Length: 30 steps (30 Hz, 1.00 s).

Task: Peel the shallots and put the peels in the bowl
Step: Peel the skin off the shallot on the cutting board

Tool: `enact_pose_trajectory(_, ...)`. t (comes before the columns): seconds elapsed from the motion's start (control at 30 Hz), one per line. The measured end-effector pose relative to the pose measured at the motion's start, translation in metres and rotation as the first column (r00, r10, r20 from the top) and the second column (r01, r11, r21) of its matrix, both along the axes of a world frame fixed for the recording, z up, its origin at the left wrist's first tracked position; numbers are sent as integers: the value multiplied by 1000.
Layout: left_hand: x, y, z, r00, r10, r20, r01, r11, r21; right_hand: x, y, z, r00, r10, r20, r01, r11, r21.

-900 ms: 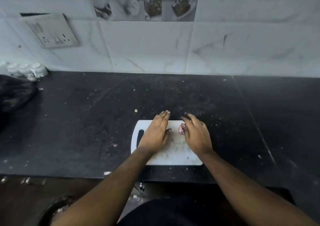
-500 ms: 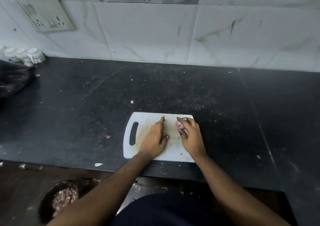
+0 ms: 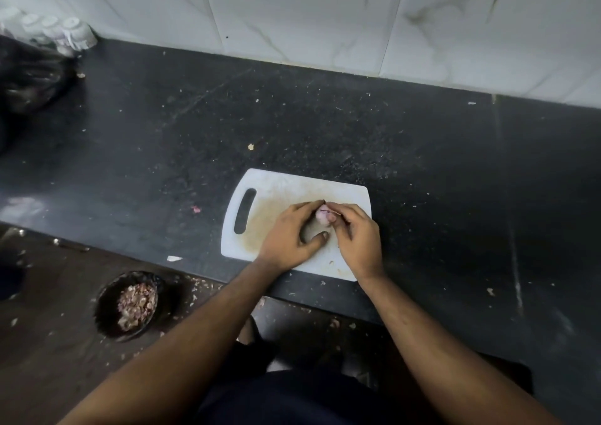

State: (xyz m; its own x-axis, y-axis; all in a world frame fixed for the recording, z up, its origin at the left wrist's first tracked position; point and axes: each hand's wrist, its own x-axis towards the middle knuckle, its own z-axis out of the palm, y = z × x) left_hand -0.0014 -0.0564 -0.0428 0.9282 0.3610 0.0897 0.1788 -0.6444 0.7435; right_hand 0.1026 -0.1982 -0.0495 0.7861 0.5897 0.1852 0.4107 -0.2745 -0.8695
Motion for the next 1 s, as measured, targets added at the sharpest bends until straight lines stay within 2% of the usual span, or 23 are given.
enact_pose_trajectory(0.1, 3, -1, -3, 1000, 14, -5, -14, 1000, 19, 0, 1, 0, 999, 26, 38, -25, 999, -20)
enact_pose_trajectory(0.17, 4, 0, -6, 1000, 5, -8, -5, 1000, 3, 0, 1, 1, 1000, 2, 7, -2, 1000, -8)
enact_pose_trajectory(0.33, 1, 9, -6, 998, 11, 61, 7, 961, -278, 0, 8, 3, 999, -47, -2, 46, 996, -78)
enact_pose_trajectory(0.43, -1, 17, -6, 998, -1, 67, 24, 941, -338, -3, 18, 5, 996, -65, 53, 73, 985, -158)
enact_pose_trajectory(0.7, 1, 29, -5, 986, -145, 84, 163, 945, -285, -30, 36, 3, 939, -179, 293, 290, 870, -399)
enact_pose_trajectory(0.87, 2, 37, -6, 971, -218, 94, 235, 944, -234, -30, 43, 3, 957, -228, 180, 288, 820, -495)
enact_pose_trajectory(1.0, 2, 39, -9, 971, -225, 81, 237, 947, -217, -22, 45, 11, 980, -167, 108, 199, 787, -584)
